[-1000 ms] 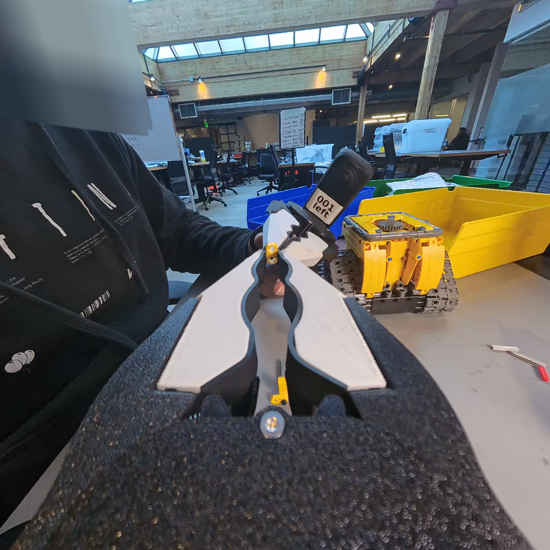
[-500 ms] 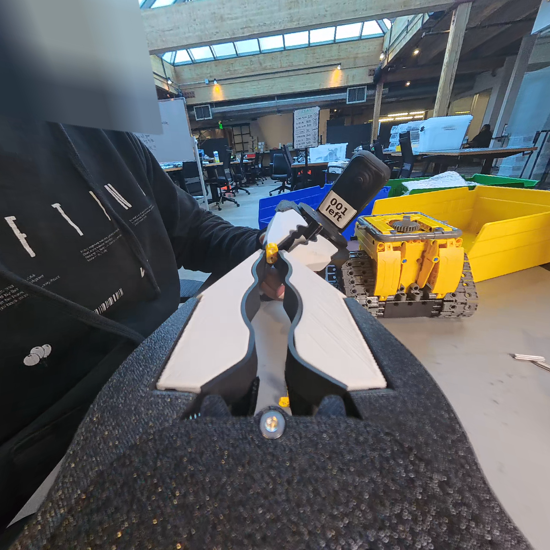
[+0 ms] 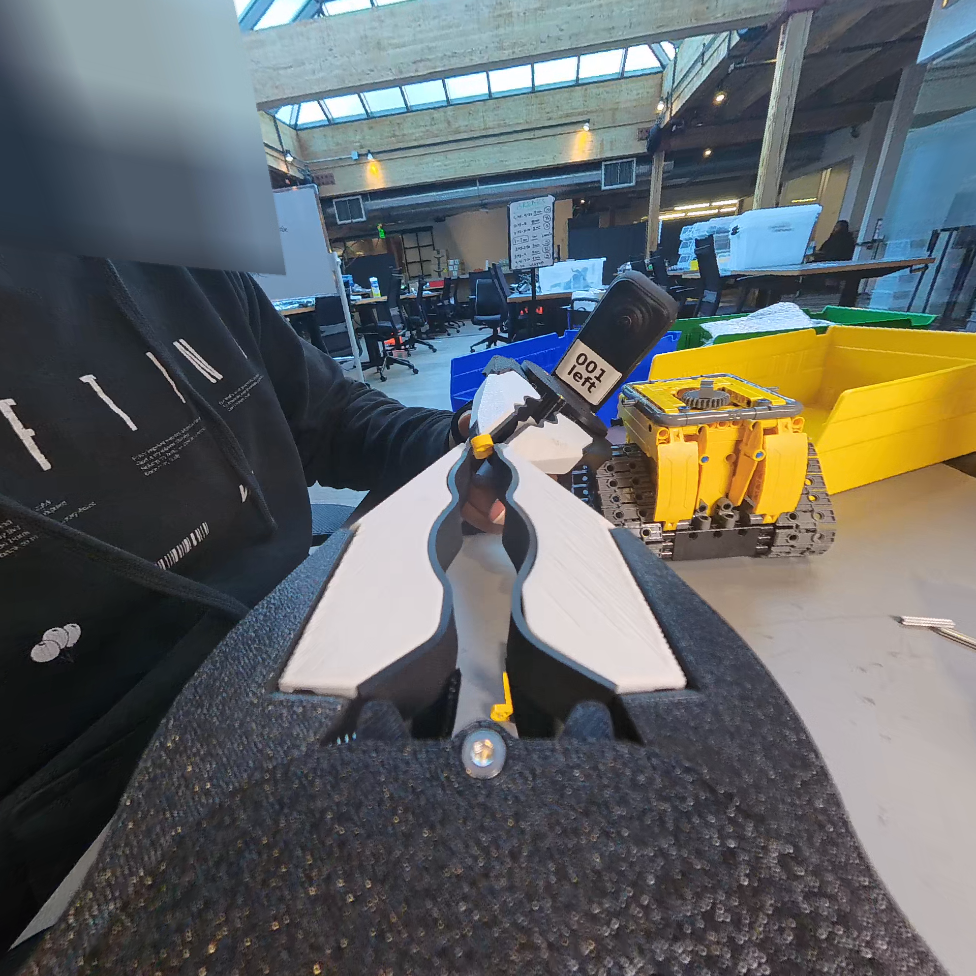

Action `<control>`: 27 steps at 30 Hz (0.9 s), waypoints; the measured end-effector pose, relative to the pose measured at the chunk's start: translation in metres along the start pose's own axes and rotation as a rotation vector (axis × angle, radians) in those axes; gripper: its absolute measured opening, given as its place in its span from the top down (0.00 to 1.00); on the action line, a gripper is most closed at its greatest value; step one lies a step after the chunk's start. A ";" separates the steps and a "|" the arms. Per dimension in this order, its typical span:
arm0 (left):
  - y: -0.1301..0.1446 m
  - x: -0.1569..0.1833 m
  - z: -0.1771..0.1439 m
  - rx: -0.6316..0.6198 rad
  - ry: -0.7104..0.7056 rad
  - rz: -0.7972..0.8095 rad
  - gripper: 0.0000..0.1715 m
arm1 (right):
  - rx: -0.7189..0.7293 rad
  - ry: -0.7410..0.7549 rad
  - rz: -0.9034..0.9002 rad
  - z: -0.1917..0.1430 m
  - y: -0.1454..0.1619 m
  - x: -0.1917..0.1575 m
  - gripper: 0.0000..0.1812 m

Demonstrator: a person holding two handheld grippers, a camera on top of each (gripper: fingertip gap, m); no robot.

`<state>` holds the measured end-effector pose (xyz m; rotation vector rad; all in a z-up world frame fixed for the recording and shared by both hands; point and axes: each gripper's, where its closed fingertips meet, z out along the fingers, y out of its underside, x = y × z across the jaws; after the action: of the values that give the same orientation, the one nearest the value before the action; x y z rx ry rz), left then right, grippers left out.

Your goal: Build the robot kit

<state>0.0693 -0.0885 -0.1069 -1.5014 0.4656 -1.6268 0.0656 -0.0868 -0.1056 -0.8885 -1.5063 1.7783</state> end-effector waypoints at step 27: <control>0.008 0.004 0.002 -0.032 0.045 -0.046 0.98 | -0.018 -0.036 -0.007 0.003 0.003 -0.007 0.96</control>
<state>0.0744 -0.0953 -0.1098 -1.5116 0.4874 -1.6989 0.0673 -0.0943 -0.1071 -0.8638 -1.5486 1.7867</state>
